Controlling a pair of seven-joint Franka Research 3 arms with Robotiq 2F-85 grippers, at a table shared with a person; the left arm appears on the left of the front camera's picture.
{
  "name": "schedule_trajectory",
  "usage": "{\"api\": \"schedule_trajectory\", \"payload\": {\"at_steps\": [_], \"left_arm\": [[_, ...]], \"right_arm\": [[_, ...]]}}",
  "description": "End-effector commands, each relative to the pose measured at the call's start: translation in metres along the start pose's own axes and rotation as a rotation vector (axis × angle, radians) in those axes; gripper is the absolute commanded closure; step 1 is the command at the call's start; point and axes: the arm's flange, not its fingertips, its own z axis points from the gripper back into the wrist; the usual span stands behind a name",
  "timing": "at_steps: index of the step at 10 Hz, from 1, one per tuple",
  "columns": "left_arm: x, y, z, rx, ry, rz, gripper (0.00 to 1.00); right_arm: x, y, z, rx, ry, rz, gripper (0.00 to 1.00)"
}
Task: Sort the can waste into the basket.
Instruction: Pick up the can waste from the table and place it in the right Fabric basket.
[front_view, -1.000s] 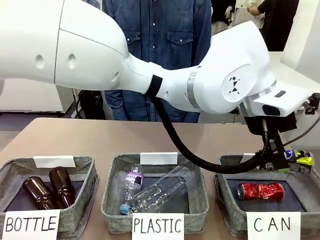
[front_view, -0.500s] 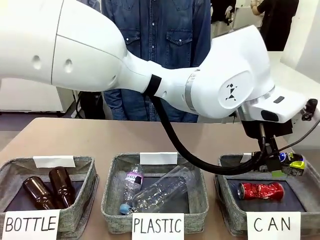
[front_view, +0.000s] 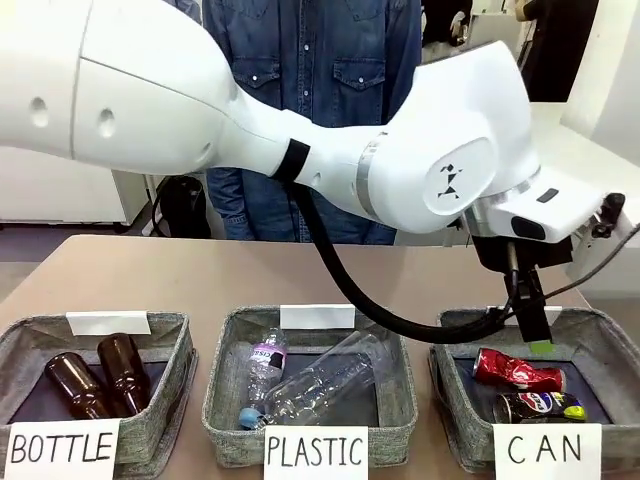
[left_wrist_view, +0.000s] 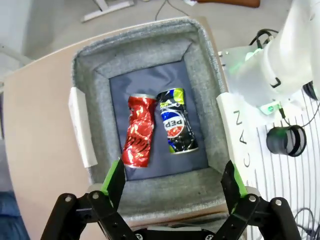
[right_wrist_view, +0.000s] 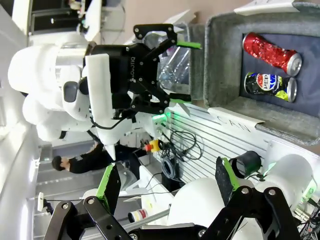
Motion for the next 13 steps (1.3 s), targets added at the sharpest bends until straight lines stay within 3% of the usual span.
{"api": "schedule_trajectory", "payload": {"at_steps": [1, 3, 4, 6, 7, 8, 9, 10, 12, 13], "left_arm": [[-0.016, -0.015, 0.023, 0.019, 0.067, 0.047, 0.00], [-0.061, -0.017, 0.092, -0.027, 0.103, 0.216, 0.00], [-0.104, -0.013, 0.135, 0.001, 0.107, 0.351, 0.00], [-0.189, -0.011, 0.200, -0.033, 0.033, 0.630, 0.00], [-0.234, -0.018, 0.230, -0.063, -0.061, 0.797, 0.00], [-0.278, -0.029, 0.259, -0.060, -0.263, 1.010, 0.00], [-0.327, -0.048, 0.284, -0.131, -0.481, 1.119, 0.00], [-0.364, -0.068, 0.297, -0.180, -0.613, 1.158, 0.00], [-0.420, -0.105, 0.306, -0.306, -0.799, 1.170, 0.00], [-0.448, -0.120, 0.304, -0.352, -0.887, 1.206, 0.00]], "right_arm": [[0.000, 0.002, 0.002, 0.007, 0.006, 0.002, 0.00], [0.000, 0.000, 0.000, 0.000, 0.000, 0.000, 0.00], [-0.002, 0.003, -0.002, -0.075, -0.036, 0.034, 0.00], [0.021, 0.021, -0.056, -0.063, 0.114, 0.126, 0.00], [0.034, 0.033, -0.090, -0.041, 0.173, 0.170, 0.00], [0.047, 0.047, -0.126, -0.006, 0.215, 0.198, 0.00], [0.059, 0.064, -0.167, -0.025, 0.239, 0.223, 0.00], [0.068, 0.077, -0.195, 0.025, 0.251, 0.224, 0.00], [0.089, 0.095, -0.230, 0.211, 0.150, 0.053, 0.00], [0.097, 0.102, -0.231, 0.274, 0.015, -0.099, 0.00]]}}
